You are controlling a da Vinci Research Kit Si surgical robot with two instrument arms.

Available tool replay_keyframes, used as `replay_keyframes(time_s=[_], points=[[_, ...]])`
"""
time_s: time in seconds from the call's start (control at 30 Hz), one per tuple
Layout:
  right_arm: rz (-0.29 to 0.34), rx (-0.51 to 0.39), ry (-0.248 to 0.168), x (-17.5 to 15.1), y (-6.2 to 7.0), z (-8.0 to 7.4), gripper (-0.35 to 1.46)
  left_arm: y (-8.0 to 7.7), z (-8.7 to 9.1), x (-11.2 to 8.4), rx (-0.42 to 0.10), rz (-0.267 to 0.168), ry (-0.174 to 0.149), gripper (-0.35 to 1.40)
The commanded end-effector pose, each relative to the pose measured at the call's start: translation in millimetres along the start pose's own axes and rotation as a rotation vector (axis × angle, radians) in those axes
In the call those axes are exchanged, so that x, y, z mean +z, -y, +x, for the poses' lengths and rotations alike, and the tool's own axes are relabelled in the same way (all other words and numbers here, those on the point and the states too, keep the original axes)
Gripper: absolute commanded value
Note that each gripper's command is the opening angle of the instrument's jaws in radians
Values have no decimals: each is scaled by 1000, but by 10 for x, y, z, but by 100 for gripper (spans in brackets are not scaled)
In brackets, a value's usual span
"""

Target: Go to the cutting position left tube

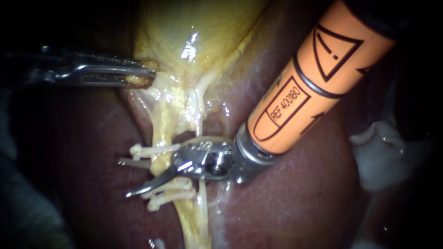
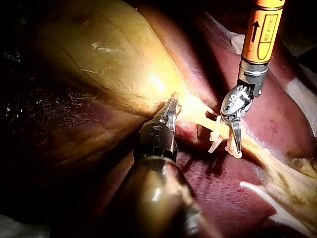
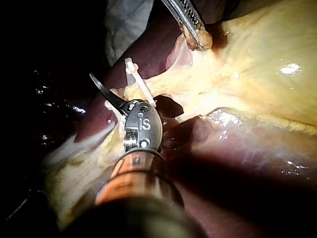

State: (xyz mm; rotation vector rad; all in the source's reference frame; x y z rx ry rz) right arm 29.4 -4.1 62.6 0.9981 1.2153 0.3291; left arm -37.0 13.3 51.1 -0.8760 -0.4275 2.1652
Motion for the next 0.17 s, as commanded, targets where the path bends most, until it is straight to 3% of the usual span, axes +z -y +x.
replay_keyframes(time_s=[0.03,0.17], points=[[-1,-1,0,0,-1,-1,140,0,0,0,0,-1,0,-35],[-18,-1,-6,-2,-3,-1,140,0,0,0,1,-1,0,-35]])
